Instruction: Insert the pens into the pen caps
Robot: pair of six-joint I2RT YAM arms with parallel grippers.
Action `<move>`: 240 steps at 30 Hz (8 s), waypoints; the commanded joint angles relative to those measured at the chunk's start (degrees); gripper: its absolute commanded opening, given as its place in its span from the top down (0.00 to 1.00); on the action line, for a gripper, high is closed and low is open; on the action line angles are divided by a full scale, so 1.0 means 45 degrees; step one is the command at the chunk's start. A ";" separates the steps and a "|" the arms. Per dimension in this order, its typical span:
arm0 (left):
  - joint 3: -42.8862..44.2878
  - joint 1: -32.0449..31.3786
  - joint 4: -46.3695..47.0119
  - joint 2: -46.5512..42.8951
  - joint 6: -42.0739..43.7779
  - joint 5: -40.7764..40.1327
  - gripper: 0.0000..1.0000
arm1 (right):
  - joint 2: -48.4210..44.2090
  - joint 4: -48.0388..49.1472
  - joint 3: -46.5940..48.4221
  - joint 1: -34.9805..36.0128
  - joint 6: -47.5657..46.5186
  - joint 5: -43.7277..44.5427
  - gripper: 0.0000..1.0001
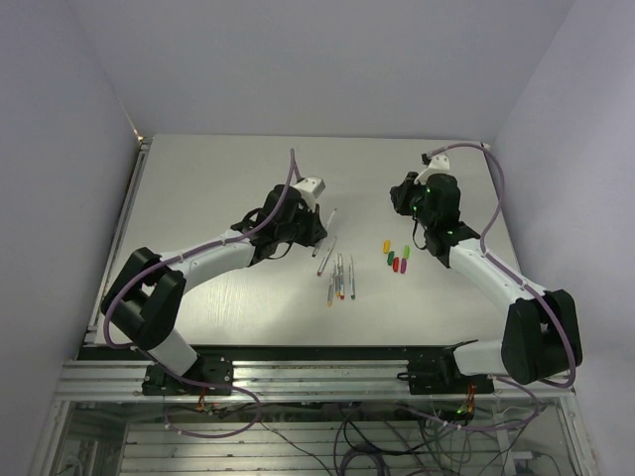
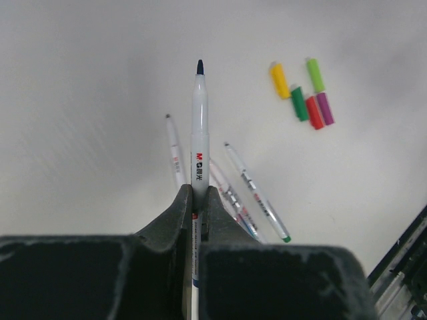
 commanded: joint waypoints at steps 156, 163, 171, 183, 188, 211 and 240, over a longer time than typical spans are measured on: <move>0.0177 -0.1318 0.7519 -0.2317 0.1234 -0.1752 0.93 | -0.2216 0.7989 -0.2331 0.1164 0.2995 -0.5292 0.68; 0.0495 -0.1175 0.5416 -0.2362 0.2569 -0.3622 0.93 | -0.3906 0.5645 -0.2345 0.1174 0.2611 -0.2514 0.30; 0.1192 0.0305 0.2712 -0.1146 0.1955 -0.4004 0.87 | -0.4439 0.2551 -0.1622 0.1154 0.1354 -0.0645 0.30; 0.3988 0.1092 -0.1742 0.2770 0.1148 -0.3882 0.93 | -0.4567 -0.0794 0.0137 0.1166 -0.0233 0.1553 0.34; 0.4107 0.1565 -0.1845 0.3656 0.0285 -0.3744 0.93 | -0.4858 -0.0843 0.0006 0.1155 -0.0358 0.2174 0.33; 0.5274 0.2028 -0.3020 0.6181 -0.0945 -0.4839 0.78 | -0.4995 -0.1117 -0.0841 0.1154 -0.0134 0.2591 0.31; 0.4386 0.1786 -0.2534 0.3685 0.0135 -0.3881 0.44 | -0.4791 -0.1820 -0.0968 0.1155 0.0177 0.3334 0.31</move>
